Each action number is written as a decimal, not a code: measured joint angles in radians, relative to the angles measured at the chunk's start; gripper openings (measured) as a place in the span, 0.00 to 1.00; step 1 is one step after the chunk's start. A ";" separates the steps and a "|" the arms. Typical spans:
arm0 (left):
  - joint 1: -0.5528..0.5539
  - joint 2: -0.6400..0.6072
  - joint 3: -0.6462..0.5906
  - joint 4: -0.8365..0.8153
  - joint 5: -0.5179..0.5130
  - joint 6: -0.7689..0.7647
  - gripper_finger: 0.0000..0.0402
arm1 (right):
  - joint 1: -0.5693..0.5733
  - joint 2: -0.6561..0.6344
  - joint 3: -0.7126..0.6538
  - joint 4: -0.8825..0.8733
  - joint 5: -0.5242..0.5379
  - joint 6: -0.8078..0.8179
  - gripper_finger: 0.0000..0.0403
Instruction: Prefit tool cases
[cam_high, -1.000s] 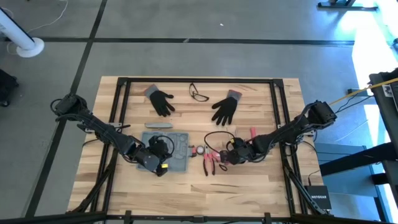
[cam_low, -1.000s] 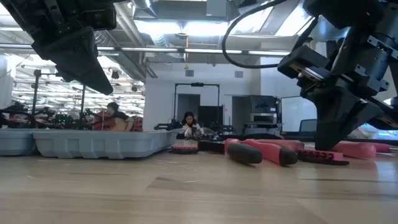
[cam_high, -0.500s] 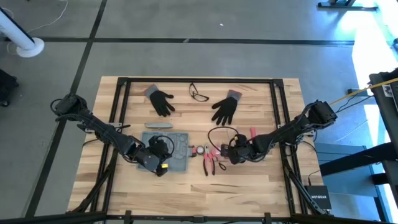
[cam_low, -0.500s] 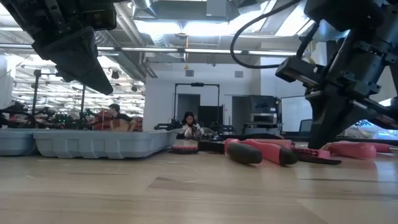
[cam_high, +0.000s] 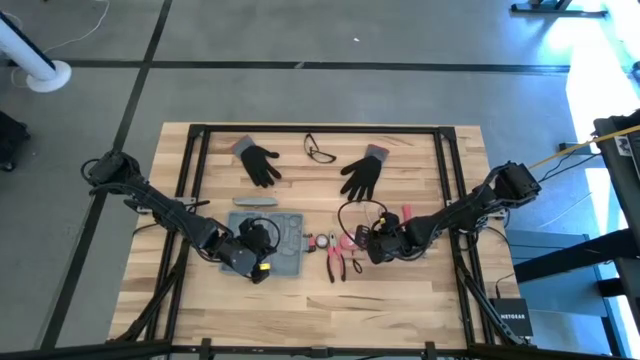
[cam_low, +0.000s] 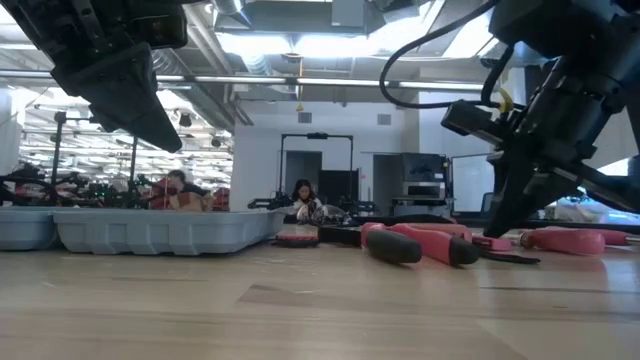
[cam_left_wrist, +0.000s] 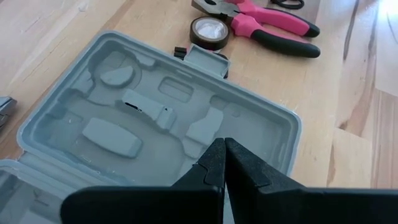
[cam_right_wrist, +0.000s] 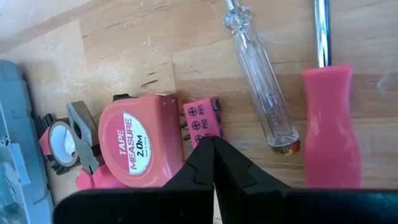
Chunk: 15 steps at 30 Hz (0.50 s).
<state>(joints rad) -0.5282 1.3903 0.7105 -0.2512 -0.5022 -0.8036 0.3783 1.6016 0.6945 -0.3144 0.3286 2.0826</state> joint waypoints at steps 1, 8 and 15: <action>0.000 0.000 0.000 0.000 0.000 0.000 0.00 | 0.000 0.000 0.000 0.000 0.000 -0.001 0.00; 0.000 0.000 0.000 0.000 0.000 -0.009 0.00 | 0.000 -0.001 0.000 0.001 -0.039 -0.045 0.00; -0.002 0.000 0.000 0.000 0.000 -0.012 0.00 | 0.000 -0.017 0.017 -0.019 -0.045 -0.070 0.00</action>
<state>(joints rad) -0.5301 1.3903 0.7105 -0.2512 -0.5022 -0.8154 0.3782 1.5847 0.7117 -0.3337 0.2837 2.0122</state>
